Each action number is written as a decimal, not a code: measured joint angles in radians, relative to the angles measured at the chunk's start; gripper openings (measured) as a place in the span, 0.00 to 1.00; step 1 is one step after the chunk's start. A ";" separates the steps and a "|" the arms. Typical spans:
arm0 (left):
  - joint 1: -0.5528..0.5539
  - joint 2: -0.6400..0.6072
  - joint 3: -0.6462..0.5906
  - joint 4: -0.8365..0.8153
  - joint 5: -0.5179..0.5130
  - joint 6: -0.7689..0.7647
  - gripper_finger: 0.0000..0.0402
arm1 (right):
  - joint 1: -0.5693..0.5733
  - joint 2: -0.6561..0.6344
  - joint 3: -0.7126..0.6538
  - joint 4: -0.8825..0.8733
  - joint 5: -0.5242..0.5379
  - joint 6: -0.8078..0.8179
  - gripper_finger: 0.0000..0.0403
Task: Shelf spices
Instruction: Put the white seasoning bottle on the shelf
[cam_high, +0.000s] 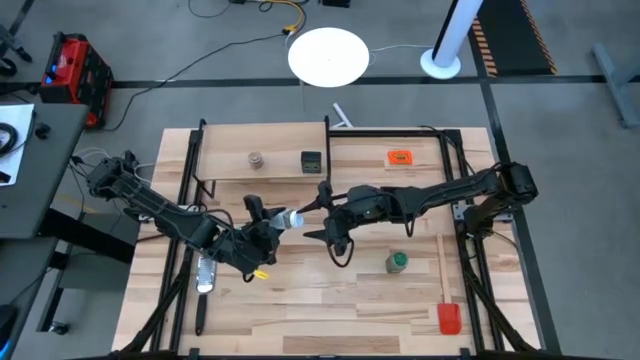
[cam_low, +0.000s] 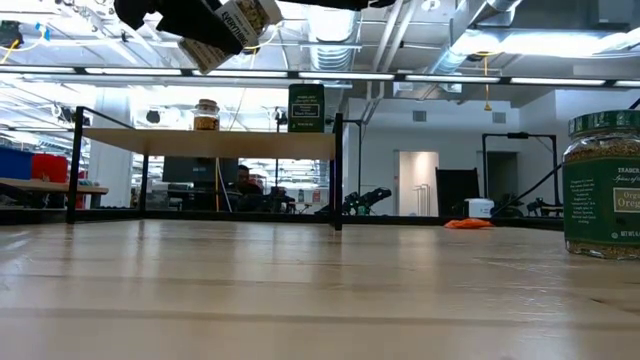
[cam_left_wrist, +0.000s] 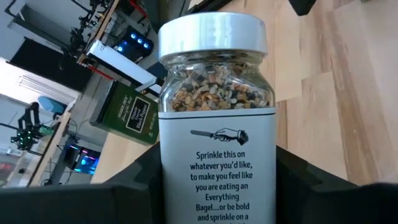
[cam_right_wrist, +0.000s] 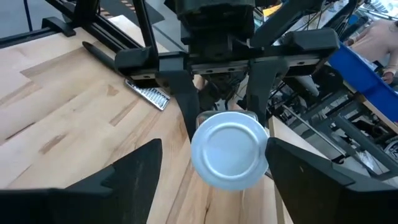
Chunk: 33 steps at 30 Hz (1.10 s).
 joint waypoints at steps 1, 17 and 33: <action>0.001 0.000 0.000 0.008 0.000 0.012 0.42 | -0.002 0.000 0.000 0.001 -0.001 0.000 0.73; 0.024 0.000 0.002 0.144 0.019 0.185 0.42 | -0.005 0.004 0.021 0.020 0.002 -0.024 0.73; 0.024 0.000 0.002 0.155 0.011 0.185 0.42 | -0.003 0.011 0.057 -0.035 0.040 -0.025 0.64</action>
